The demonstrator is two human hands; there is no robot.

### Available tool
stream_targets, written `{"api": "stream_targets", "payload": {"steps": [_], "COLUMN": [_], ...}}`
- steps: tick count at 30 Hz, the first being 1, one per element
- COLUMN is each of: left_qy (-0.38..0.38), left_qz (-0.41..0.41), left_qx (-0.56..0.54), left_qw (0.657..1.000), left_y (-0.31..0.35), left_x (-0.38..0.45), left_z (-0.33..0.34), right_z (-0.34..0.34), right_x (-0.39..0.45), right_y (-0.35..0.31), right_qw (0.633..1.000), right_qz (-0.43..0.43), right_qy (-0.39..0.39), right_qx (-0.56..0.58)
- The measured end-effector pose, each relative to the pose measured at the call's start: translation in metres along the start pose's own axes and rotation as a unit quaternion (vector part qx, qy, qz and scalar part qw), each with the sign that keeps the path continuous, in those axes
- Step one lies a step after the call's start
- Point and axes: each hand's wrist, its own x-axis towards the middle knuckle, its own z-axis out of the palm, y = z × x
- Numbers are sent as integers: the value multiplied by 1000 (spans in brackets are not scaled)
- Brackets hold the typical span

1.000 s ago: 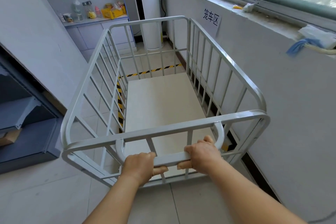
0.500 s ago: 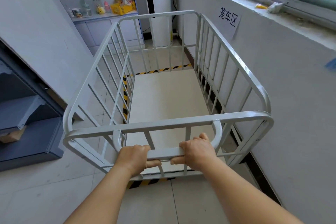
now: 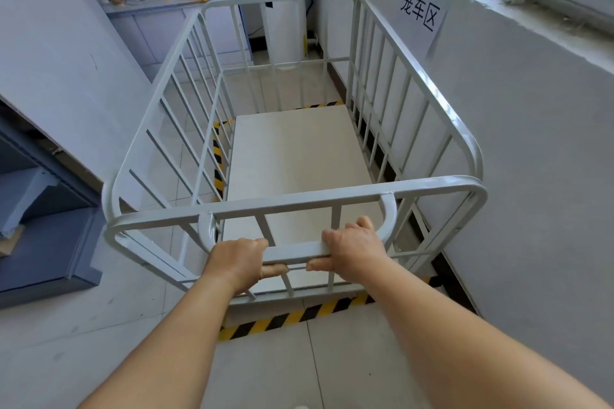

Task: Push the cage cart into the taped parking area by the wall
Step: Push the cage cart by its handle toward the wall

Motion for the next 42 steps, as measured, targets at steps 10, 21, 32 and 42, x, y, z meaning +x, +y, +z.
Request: {"api": "stream_targets", "payload": {"steps": [10, 21, 32, 42], "left_qy": [23, 38, 103, 194], "left_qz": [18, -26, 21, -53], "left_qx": [-32, -85, -180, -138], "left_qw": [999, 995, 978, 970], "left_y": [-21, -28, 138, 242], "left_x": [37, 53, 91, 131], "left_z": [-10, -13, -43, -72], "right_z": [-10, -29, -60, -61], "right_x": [35, 48, 51, 46], "right_y": [2, 33, 168, 267], "right_qw": [999, 982, 973, 981], "right_qz": [26, 5, 34, 68], "right_qy": [16, 80, 216, 144], "right_qx": [43, 170, 71, 114]}}
